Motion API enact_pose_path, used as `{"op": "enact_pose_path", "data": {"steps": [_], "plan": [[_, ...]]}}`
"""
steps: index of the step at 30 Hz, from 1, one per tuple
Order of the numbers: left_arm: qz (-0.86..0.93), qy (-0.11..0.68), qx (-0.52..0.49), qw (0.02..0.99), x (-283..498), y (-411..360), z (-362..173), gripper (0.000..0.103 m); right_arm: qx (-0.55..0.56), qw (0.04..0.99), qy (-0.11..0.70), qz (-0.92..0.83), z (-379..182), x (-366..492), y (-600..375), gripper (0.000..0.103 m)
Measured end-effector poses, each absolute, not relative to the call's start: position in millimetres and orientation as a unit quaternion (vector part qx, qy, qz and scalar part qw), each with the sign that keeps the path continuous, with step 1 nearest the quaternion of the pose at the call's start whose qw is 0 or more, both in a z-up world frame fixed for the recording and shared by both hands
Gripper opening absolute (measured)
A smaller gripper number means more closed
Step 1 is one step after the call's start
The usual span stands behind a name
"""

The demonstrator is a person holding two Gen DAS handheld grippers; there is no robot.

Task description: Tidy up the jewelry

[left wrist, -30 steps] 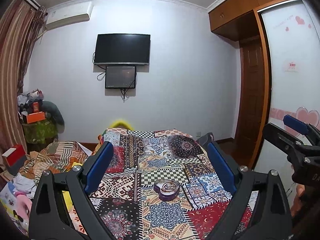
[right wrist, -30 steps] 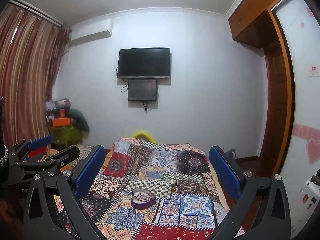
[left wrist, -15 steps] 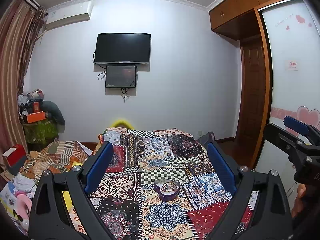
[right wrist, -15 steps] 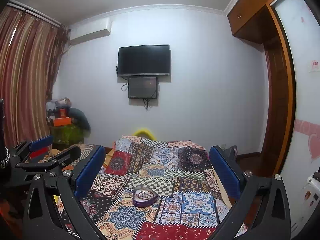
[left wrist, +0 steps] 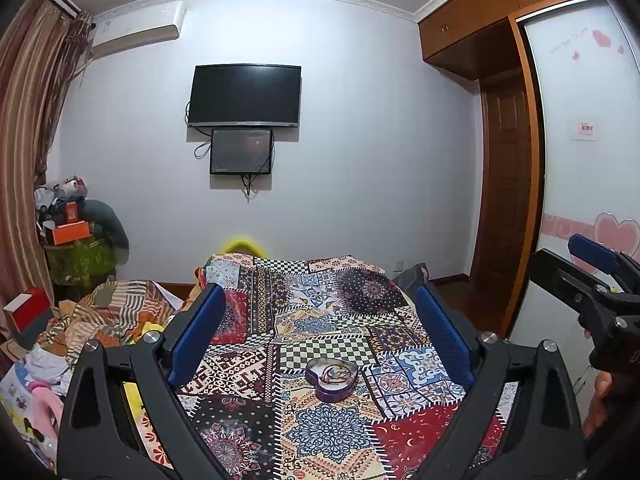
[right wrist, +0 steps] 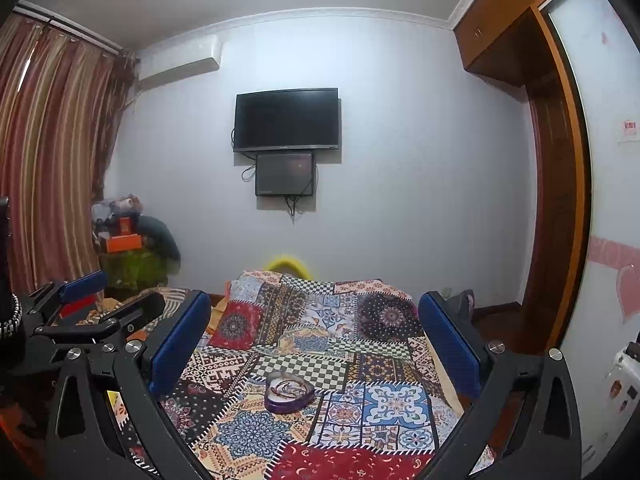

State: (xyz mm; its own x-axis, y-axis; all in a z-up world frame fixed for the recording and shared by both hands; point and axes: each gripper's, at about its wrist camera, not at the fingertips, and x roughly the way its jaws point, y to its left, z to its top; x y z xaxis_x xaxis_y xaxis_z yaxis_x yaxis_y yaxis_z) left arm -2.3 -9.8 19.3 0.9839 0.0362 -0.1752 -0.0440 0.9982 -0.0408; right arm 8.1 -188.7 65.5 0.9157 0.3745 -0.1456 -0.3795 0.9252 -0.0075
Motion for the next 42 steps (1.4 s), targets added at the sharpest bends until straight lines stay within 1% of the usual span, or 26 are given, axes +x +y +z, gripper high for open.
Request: {"op": "enact_pose_path", "data": {"steps": [42], "plan": [[0.001,0.105,-0.031,0.994,4.9,-10.8,12.9,0.096,-0.015,0.979,0.083,0.187,60.6,12.3,-188.8,0.103]]}}
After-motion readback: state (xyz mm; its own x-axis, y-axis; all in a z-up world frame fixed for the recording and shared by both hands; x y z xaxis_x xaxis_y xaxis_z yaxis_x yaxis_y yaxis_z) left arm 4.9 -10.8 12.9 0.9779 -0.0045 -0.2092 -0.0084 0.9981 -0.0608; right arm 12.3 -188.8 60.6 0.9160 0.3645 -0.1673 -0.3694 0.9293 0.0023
